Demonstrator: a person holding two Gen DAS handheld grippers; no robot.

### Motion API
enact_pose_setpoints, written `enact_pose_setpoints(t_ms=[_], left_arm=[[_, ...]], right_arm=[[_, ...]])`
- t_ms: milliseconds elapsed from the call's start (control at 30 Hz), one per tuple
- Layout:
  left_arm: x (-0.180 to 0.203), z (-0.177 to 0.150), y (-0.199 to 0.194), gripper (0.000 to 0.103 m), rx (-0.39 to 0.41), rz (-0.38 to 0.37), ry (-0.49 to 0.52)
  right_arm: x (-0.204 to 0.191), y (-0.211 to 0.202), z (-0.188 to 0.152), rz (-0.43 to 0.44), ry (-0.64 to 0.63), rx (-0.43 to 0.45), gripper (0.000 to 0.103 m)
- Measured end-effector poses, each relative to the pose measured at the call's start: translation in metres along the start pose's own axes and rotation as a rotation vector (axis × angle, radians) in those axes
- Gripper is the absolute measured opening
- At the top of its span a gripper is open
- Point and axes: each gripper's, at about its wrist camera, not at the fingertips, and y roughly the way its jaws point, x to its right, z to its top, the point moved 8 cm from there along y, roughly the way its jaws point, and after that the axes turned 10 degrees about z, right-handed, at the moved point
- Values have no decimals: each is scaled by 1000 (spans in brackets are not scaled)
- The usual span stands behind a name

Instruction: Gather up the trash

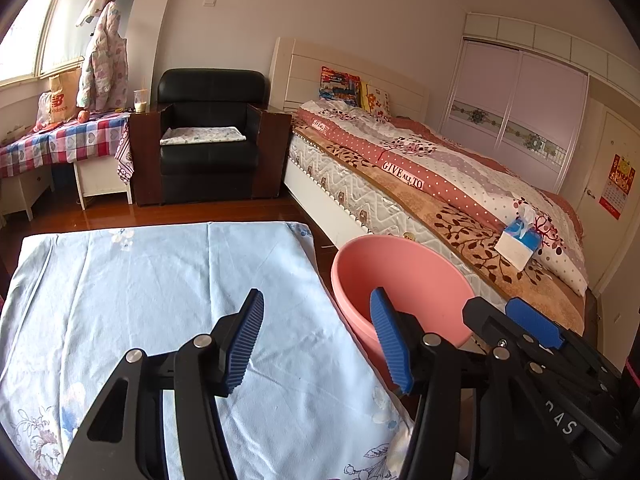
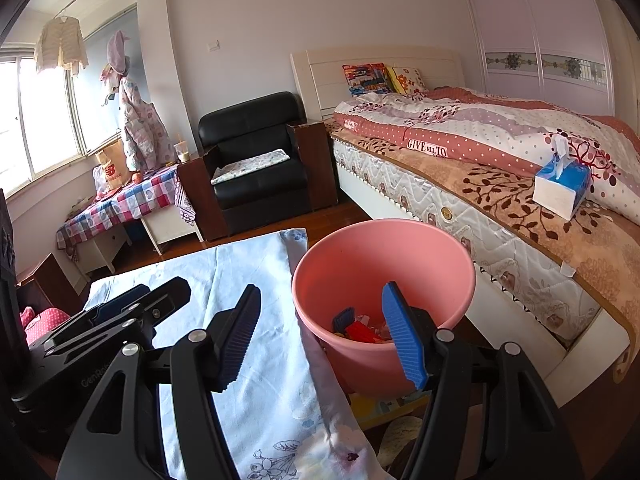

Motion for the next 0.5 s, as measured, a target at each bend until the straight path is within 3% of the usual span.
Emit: enact_pose_setpoints(t_ms=[500], left_arm=[[0,-2,0,55,-2,-2,3]], right_arm=[[2,1,-3,-3,4,-4,64]])
